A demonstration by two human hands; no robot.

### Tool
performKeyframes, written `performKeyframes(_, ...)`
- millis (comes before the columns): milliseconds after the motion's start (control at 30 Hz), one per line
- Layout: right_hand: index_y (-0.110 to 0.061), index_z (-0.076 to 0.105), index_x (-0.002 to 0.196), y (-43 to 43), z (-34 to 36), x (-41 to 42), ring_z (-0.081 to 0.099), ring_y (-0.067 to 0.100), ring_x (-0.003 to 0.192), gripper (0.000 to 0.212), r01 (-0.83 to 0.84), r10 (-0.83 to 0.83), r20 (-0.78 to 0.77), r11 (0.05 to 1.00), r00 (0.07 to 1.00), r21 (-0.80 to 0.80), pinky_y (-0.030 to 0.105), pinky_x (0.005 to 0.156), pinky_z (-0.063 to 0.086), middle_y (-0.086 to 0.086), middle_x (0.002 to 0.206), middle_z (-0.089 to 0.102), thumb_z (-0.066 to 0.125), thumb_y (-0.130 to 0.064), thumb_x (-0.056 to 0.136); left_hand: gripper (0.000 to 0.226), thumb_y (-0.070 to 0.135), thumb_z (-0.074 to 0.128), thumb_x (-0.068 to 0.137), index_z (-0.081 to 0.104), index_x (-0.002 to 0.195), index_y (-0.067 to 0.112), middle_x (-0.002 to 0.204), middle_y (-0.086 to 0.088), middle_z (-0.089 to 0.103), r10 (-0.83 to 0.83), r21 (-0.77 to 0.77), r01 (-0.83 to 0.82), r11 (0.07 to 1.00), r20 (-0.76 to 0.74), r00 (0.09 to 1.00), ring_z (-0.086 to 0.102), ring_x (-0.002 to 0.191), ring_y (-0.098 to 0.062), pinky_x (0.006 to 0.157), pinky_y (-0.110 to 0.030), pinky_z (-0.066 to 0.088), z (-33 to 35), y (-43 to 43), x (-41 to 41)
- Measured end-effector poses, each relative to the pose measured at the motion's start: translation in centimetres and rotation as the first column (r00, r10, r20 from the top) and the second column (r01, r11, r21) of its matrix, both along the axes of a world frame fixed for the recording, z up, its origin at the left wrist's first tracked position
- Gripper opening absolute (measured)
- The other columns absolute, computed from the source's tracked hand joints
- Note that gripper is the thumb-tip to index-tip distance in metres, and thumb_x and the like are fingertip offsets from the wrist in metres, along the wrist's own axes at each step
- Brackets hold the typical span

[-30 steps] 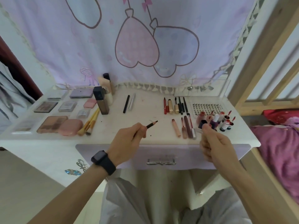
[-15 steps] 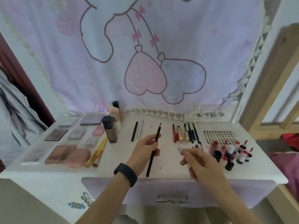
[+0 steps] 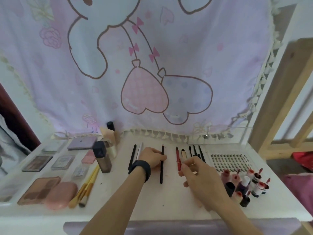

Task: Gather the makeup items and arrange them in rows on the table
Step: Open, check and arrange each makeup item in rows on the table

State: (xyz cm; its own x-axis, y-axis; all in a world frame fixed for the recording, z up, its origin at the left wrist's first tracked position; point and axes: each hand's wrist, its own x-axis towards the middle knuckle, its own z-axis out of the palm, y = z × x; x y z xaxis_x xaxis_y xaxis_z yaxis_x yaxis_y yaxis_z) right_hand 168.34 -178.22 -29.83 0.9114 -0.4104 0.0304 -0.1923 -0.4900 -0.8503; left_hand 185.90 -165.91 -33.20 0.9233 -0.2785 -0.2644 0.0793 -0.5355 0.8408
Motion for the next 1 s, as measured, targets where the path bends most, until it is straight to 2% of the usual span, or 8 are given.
performKeyframes(133, -0.038, 0.060, 0.092, -0.1, -0.6, 0.1, 0.068, 0.001, 0.072, 0.009, 0.003, -0.004, -0.013, 0.999, 1.000, -0.051, 0.025, 0.073, 0.054, -0.031, 0.087, 0.069, 0.056, -0.041, 0.099, 0.036, 0.033, 0.081, 0.079, 0.067, 0.108, 0.018, 0.087, 0.004, 0.070, 0.027, 0.061, -0.031, 0.998, 0.062, 0.998, 0.070, 0.077, -0.014, 0.067, -0.028, 0.061, -0.5, -0.9, 0.6)
performKeyframes(300, -0.039, 0.065, 0.091, 0.1, -0.9, 0.4, 0.065, -0.005, 0.077, 0.009, 0.008, -0.011, -0.020, 0.989, 1.000, -0.146, 0.015, 0.070, 0.050, -0.021, 0.085, 0.070, 0.058, -0.042, 0.097, 0.050, 0.055, 0.069, 0.083, 0.055, 0.119, 0.022, 0.104, -0.003, 0.070, -0.007, 0.229, -0.051, 0.972, 0.249, 0.969, 0.068, 0.092, -0.021, 0.083, -0.037, 0.057, -0.3, -0.8, -0.7)
performKeyframes(400, -0.042, 0.067, 0.089, 0.2, -0.7, 1.0, 0.059, -0.013, 0.078, 0.010, 0.019, -0.020, -0.002, 0.976, 1.000, -0.219, 0.007, 0.063, 0.039, -0.027, 0.081, 0.066, 0.060, -0.043, 0.096, 0.048, 0.052, 0.059, 0.091, 0.051, 0.130, 0.025, 0.118, -0.001, 0.064, -0.107, 0.360, -0.049, 0.932, 0.398, 0.911, 0.064, 0.099, -0.020, 0.082, -0.033, 0.053, -0.2, -0.5, -2.3)
performKeyframes(467, -0.041, 0.070, 0.090, 0.1, -0.6, 1.7, 0.059, -0.010, 0.078, 0.011, 0.023, -0.024, -0.002, 0.967, 1.000, -0.252, 0.007, 0.064, 0.036, -0.026, 0.081, 0.066, 0.061, -0.041, 0.096, 0.043, 0.047, 0.053, 0.095, 0.051, 0.133, 0.029, 0.118, 0.002, 0.063, -0.142, 0.401, -0.063, 0.914, 0.461, 0.876, 0.063, 0.100, -0.019, 0.079, -0.033, 0.054, -0.3, -0.1, -3.6)
performKeyframes(600, -0.031, 0.073, 0.105, 0.0, -0.7, 3.8, 0.064, 0.002, 0.083, 0.018, 0.013, -0.037, -0.054, 0.923, 0.998, -0.384, 0.020, 0.070, 0.046, -0.017, 0.088, 0.072, 0.058, -0.038, 0.098, 0.037, 0.040, 0.050, 0.096, 0.056, 0.133, 0.034, 0.104, 0.005, 0.065, -0.159, 0.385, -0.049, 0.922, 0.491, 0.857, 0.062, 0.094, -0.016, 0.074, -0.033, 0.054, -1.3, 1.3, -5.1)
performKeyframes(733, -0.030, 0.066, 0.127, -0.1, -1.1, 6.5, 0.065, 0.016, 0.104, 0.031, -0.019, -0.041, -0.108, 0.864, 0.993, -0.503, 0.024, 0.081, 0.041, -0.007, 0.108, 0.074, 0.058, -0.036, 0.098, 0.038, 0.038, 0.054, 0.097, 0.061, 0.133, 0.029, 0.084, 0.007, 0.066, -0.130, 0.285, -0.030, 0.958, 0.525, 0.841, 0.062, 0.088, -0.016, 0.085, -0.036, 0.052, -2.0, 1.8, -5.2)
performKeyframes(867, -0.026, 0.069, 0.117, 0.3, -1.5, 8.9, 0.064, 0.021, 0.105, 0.027, -0.084, -0.045, -0.183, 0.764, 0.982, -0.640, 0.029, 0.082, 0.046, -0.001, 0.110, 0.073, 0.054, -0.039, 0.100, 0.041, 0.049, 0.053, 0.097, 0.062, 0.132, 0.029, 0.073, 0.010, 0.066, -0.063, 0.175, -0.029, 0.984, 0.496, 0.866, 0.065, 0.086, -0.017, 0.089, -0.038, 0.051, -2.4, 1.9, -4.9)
performKeyframes(1000, -0.020, 0.071, 0.109, 0.8, -1.7, 10.0, 0.065, 0.023, 0.098, 0.026, -0.141, -0.036, -0.218, 0.658, 0.975, -0.740, 0.031, 0.076, 0.049, 0.002, 0.104, 0.073, 0.052, -0.036, 0.100, 0.033, 0.030, 0.047, 0.101, 0.066, 0.129, 0.028, 0.075, 0.003, 0.068, -0.071, 0.165, -0.024, 0.986, 0.547, 0.834, 0.062, 0.072, -0.017, 0.078, -0.036, 0.053, -2.7, 2.3, -4.6)
